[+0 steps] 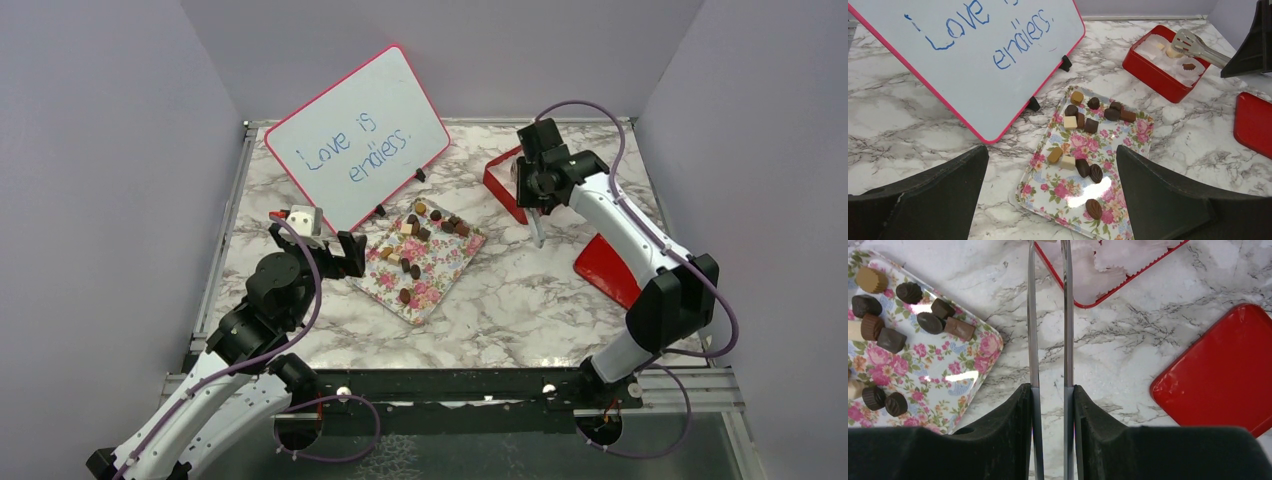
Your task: Pack the chocolate
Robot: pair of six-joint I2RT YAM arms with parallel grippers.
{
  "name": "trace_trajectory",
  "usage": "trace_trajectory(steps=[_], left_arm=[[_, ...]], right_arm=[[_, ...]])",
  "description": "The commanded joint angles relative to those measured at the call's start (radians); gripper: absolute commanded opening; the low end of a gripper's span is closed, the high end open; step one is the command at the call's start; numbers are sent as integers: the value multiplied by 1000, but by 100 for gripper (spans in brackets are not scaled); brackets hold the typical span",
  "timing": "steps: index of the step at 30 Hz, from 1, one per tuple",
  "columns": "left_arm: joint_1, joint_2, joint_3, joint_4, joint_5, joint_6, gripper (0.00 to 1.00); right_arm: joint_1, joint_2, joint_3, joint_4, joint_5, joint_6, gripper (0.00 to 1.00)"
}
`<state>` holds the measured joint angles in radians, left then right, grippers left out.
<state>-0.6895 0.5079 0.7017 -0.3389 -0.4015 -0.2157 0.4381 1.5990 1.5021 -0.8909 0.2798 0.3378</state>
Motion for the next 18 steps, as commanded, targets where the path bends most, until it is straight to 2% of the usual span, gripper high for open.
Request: trace_trajectory(steps=[1, 9, 18], left_arm=[[-1, -2, -8, 15, 21, 6, 99], [-1, -7, -10, 15, 20, 7, 99], [-1, -11, -12, 16, 19, 9, 99]], right_arm=[[-60, 27, -3, 126, -91, -21, 27], [-153, 156, 29, 207, -155, 4, 28], [-183, 245, 46, 257, -181, 27, 28]])
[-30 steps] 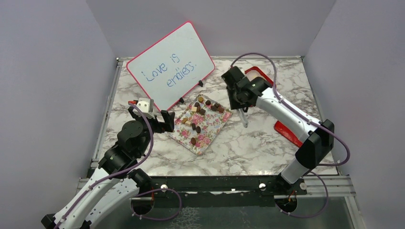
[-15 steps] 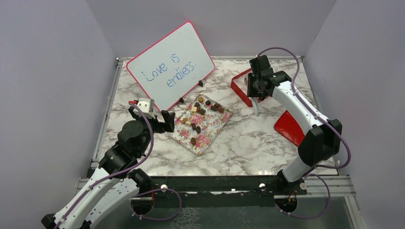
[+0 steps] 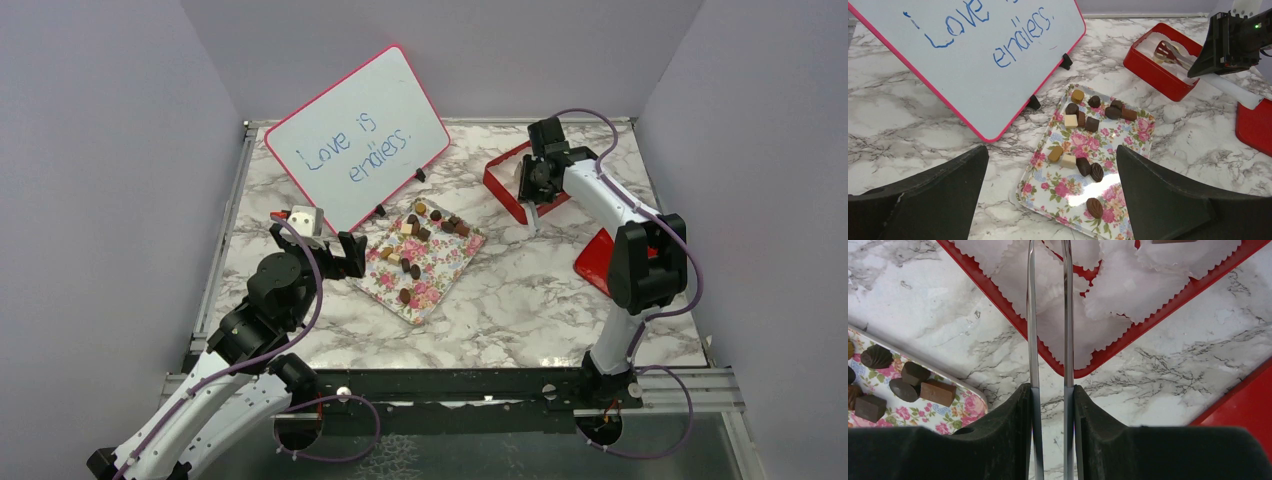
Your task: Pack the chocolate
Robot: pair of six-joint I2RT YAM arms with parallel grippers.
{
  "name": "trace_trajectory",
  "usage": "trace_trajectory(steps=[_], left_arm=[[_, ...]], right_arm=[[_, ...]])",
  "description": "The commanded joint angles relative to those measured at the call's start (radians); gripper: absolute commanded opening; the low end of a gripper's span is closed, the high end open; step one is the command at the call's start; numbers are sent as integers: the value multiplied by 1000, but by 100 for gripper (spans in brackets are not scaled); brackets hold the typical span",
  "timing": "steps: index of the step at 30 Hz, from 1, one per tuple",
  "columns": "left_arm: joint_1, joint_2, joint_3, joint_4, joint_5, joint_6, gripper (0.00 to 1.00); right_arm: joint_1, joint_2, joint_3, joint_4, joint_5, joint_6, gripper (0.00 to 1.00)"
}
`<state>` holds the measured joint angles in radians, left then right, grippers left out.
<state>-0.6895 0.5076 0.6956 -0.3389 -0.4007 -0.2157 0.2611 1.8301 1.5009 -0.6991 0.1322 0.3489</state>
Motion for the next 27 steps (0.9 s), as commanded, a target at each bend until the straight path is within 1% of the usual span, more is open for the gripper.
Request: trace_trajectory(steps=[1, 13, 20, 27], left_arm=[[-1, -10, -5, 16, 18, 9, 99], [-1, -2, -6, 19, 20, 10, 99], [-1, -2, -5, 19, 18, 9, 99], [-1, 4, -7, 19, 17, 9, 99]], right_arm=[[-7, 17, 47, 67, -29, 17, 28], [-19, 7, 82, 71, -11, 24, 28], [-27, 35, 97, 86, -22, 34, 28], [-35, 69, 107, 94, -44, 40, 31]])
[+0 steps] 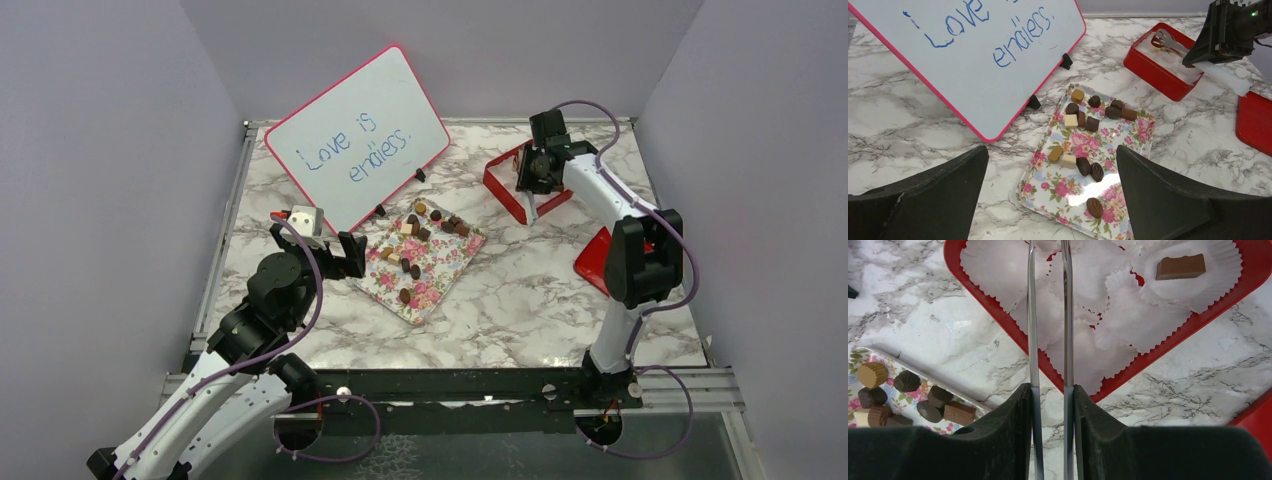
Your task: Pack the chocolate
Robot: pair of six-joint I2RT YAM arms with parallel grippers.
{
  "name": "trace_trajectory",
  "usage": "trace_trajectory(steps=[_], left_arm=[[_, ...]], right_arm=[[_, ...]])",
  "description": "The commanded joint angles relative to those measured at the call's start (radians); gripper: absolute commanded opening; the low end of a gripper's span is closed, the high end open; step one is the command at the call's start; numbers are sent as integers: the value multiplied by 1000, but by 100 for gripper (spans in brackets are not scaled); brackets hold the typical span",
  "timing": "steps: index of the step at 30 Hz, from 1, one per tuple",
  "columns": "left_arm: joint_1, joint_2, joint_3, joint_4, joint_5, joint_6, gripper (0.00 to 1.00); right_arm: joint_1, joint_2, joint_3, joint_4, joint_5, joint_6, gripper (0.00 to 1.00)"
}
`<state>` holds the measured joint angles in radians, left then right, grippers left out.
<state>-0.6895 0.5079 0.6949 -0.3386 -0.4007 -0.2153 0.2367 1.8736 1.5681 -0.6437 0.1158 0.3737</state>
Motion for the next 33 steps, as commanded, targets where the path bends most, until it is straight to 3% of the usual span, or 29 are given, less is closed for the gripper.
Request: trace_trajectory(steps=[1, 12, 33], left_arm=[[-1, 4, -5, 18, 17, 9, 99], [-1, 10, -3, 18, 15, 10, 99], [0, 3, -5, 18, 3, 14, 99]], right_arm=[[-11, 27, 38, 41, -30, 16, 32], [-13, 11, 48, 37, -38, -9, 41], [-5, -276, -96, -117, -66, -109, 40]])
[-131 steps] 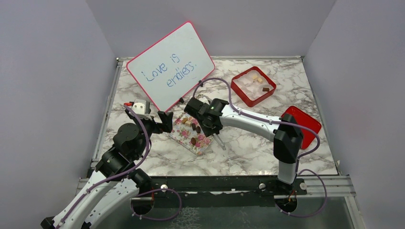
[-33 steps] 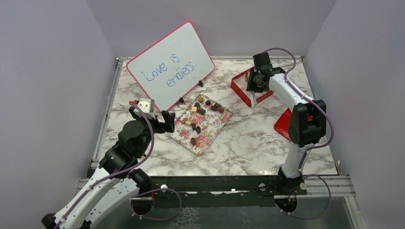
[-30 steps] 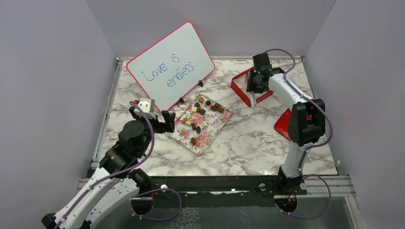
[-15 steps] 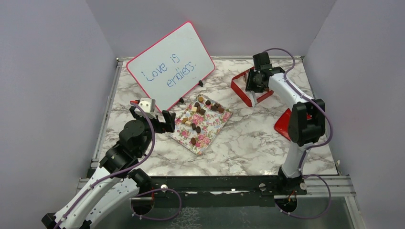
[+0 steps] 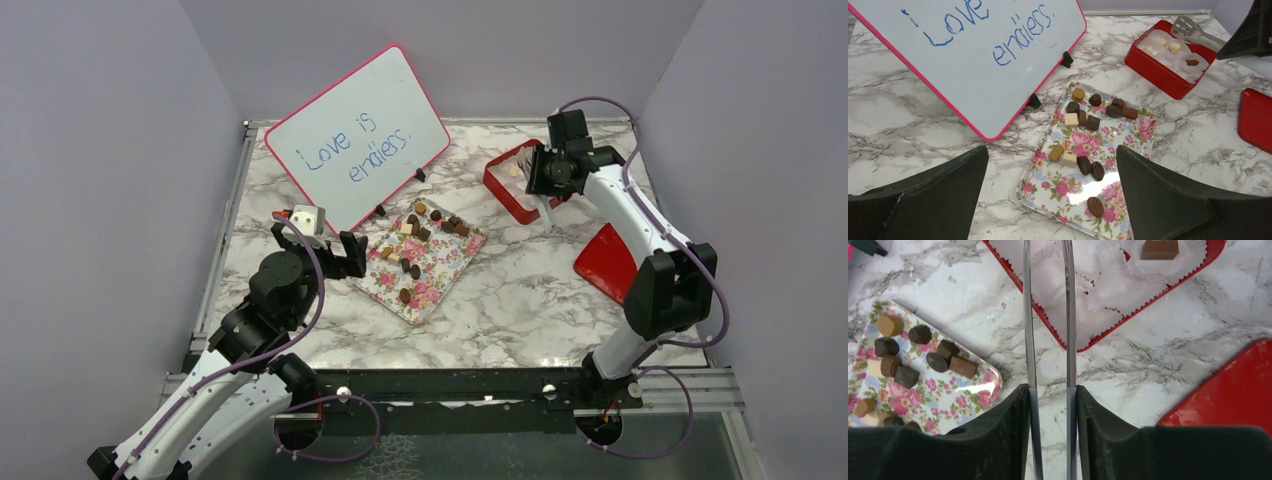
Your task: Pack the chocolate
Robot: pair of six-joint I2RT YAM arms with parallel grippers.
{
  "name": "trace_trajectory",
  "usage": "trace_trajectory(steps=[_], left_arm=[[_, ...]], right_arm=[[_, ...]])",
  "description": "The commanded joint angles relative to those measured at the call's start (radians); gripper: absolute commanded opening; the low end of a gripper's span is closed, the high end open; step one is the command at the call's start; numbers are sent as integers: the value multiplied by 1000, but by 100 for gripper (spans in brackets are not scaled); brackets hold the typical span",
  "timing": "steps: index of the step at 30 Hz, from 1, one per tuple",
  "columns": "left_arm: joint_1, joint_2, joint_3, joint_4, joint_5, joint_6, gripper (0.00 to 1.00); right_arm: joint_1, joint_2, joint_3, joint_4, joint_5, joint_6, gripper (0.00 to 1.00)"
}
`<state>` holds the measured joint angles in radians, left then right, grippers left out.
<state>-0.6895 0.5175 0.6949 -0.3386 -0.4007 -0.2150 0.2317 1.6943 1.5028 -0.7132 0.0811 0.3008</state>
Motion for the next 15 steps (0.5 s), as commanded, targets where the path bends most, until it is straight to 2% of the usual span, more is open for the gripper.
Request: trace_trajectory(steps=[1, 7, 15], left_arm=[[-1, -6, -5, 18, 3, 13, 99], [-1, -3, -4, 16, -5, 15, 99], [-1, -11, -4, 13, -30, 18, 99]], right_arm=[[3, -117, -42, -50, -31, -40, 40], [63, -212, -95, -85, -24, -52, 40], [234, -260, -122, -132, 57, -35, 40]])
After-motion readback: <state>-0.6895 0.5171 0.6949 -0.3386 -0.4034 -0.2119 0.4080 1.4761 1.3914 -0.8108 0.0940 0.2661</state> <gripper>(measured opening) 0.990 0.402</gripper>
